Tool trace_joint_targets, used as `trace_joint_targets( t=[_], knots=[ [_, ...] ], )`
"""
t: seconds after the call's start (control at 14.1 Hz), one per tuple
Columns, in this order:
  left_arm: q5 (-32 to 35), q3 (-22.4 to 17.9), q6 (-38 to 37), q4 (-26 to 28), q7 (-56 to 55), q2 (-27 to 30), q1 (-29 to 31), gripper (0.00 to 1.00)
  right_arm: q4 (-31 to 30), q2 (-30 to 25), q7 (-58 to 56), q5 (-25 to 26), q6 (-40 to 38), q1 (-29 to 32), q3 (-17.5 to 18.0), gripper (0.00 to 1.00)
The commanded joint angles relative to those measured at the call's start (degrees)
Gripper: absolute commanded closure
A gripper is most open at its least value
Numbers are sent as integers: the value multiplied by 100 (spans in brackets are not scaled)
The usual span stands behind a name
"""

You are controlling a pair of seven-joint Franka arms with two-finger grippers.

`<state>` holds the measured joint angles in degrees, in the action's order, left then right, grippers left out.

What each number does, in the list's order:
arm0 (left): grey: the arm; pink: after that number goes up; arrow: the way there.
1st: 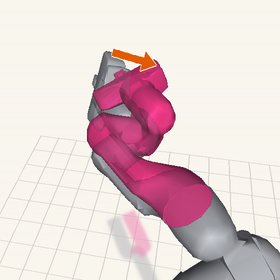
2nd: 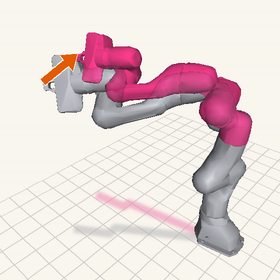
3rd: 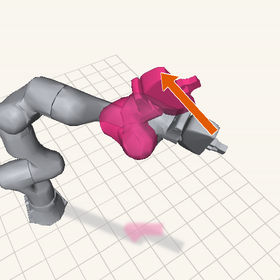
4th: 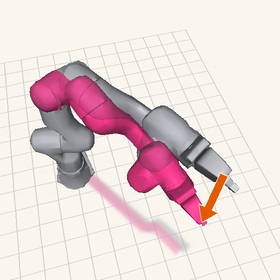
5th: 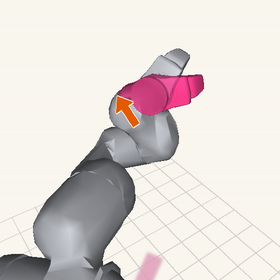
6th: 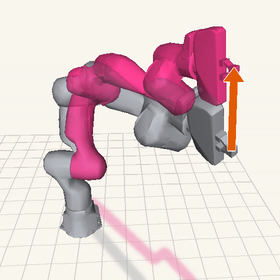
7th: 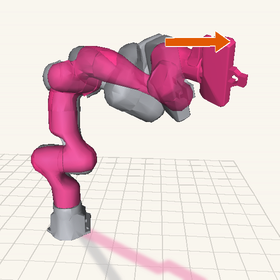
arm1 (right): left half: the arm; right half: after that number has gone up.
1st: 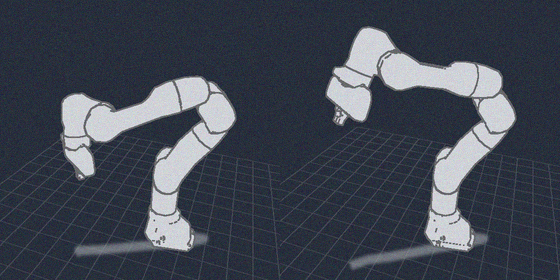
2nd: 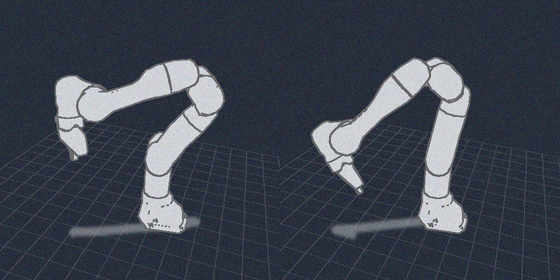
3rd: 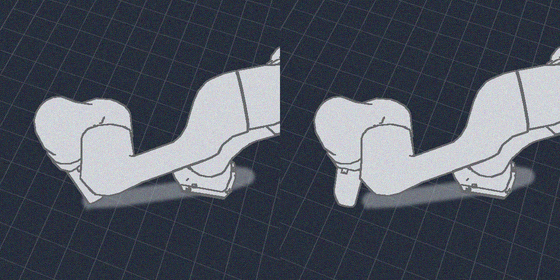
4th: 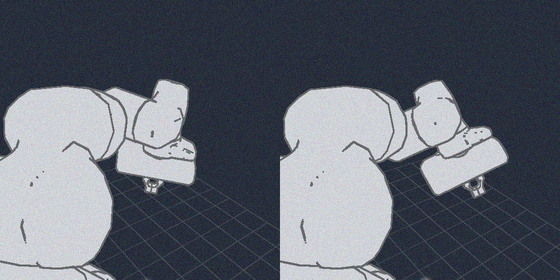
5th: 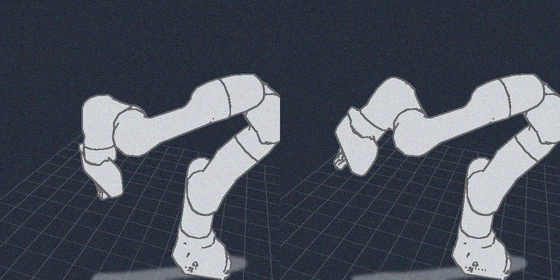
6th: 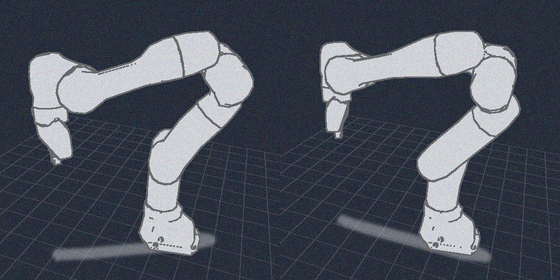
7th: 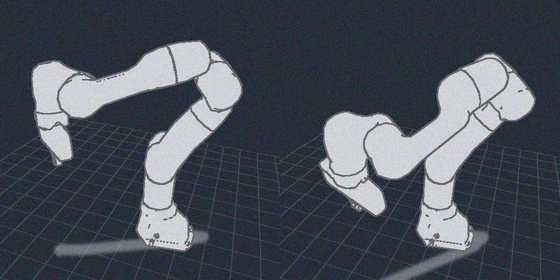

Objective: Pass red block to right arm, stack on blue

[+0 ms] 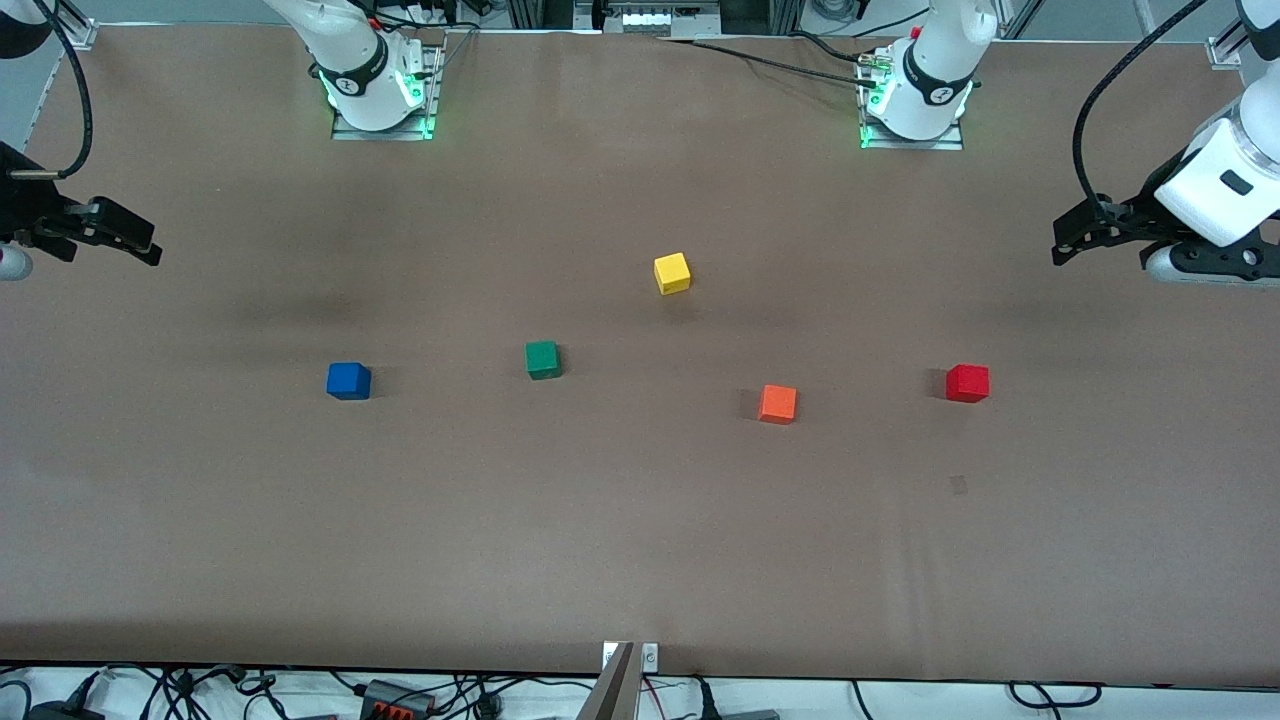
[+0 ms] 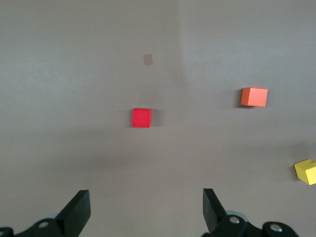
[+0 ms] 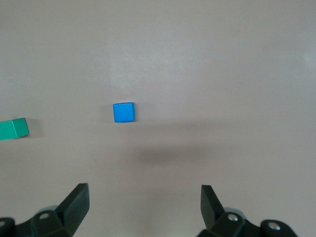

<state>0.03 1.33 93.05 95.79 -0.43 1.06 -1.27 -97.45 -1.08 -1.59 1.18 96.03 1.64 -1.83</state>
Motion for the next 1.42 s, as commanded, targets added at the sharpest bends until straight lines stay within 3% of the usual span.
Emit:
trace_joint_targets(
  t=[0.0, 1.06, 1.35],
  knots=[
    [68, -10, -182, -210, 87, -80, 13, 0, -55, -41, -105, 23, -5, 73, 68, 0],
    [59, 8, -208, -228, 16, -202, -23, 0, -37, 12, -96, 14, -67, 29, 68, 0],
    [-20, 25, -770, -236, 69, -264, -84, 0, -28, 12, -96, 14, -67, 29, 68, 0]
  ],
)
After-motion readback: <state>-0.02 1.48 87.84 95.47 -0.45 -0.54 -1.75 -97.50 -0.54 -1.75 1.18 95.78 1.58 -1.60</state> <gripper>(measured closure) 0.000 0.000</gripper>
